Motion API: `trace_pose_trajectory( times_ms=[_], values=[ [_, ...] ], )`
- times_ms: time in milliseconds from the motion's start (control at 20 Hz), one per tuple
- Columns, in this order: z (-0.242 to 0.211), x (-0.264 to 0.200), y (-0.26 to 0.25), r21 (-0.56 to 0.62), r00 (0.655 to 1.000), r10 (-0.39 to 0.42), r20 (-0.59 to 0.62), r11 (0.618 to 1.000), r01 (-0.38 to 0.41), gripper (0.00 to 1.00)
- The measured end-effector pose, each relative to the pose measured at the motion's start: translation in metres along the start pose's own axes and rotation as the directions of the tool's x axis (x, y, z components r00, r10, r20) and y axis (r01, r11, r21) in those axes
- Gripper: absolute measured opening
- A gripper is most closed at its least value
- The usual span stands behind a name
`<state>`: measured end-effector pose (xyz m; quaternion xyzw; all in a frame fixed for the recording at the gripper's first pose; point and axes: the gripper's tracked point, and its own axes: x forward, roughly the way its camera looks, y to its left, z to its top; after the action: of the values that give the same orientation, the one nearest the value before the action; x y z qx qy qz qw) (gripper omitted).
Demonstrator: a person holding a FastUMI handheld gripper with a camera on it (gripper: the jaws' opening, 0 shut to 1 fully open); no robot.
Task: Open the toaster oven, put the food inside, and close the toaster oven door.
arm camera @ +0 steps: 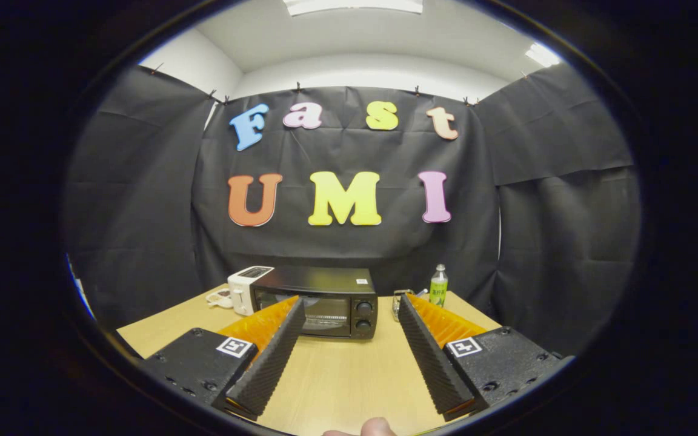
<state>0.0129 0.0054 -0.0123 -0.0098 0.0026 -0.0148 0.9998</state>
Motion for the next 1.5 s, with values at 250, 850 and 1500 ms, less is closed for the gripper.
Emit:
trace_pose_trajectory(
  times_ms=[250, 850, 1500],
  values=[
    [-0.001, 0.029, 0.015, 0.033, 1.000, -0.009, 0.010, 0.999, 0.009, 1.00],
    [-0.021, 0.177, 0.077, 0.055, 0.998, -0.026, -0.049, 0.998, 0.029, 1.00],
    [-0.100, 0.290, 0.107, 0.033, 0.986, -0.037, -0.160, 0.999, 0.042, 1.00]
  ],
)
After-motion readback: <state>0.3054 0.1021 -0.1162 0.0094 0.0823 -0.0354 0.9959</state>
